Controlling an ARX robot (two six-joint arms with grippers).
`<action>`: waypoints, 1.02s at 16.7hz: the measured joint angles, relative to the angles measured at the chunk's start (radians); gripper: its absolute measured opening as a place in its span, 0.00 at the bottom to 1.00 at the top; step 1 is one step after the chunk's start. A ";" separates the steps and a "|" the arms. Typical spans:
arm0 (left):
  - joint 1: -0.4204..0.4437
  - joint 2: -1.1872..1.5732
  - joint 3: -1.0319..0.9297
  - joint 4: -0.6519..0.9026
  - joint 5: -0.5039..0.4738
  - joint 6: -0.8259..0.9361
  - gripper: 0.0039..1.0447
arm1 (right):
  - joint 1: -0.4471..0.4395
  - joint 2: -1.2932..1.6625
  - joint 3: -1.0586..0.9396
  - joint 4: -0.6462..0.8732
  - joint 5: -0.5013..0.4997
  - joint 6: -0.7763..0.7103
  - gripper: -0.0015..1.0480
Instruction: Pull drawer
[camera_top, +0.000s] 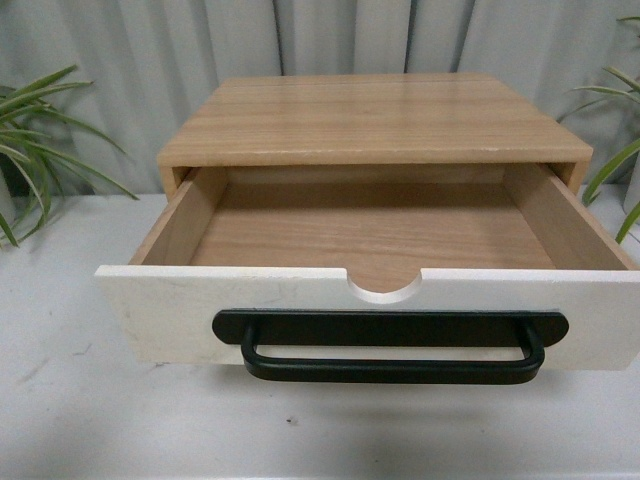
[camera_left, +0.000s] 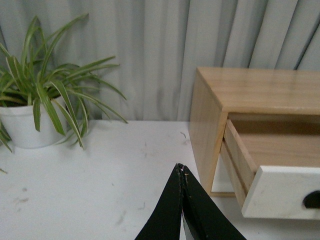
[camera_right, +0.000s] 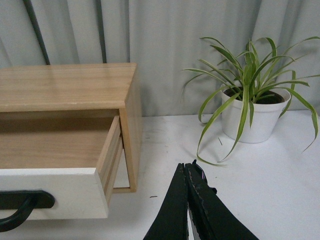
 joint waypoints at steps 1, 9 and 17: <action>0.000 0.000 -0.004 -0.023 0.001 0.000 0.01 | 0.000 -0.019 0.000 -0.020 0.000 0.000 0.02; 0.000 0.000 -0.004 -0.018 0.000 0.000 0.01 | 0.000 -0.228 0.001 -0.245 0.000 0.001 0.02; -0.001 0.000 -0.004 -0.019 0.000 0.000 0.05 | 0.000 -0.228 0.001 -0.239 0.000 0.001 0.06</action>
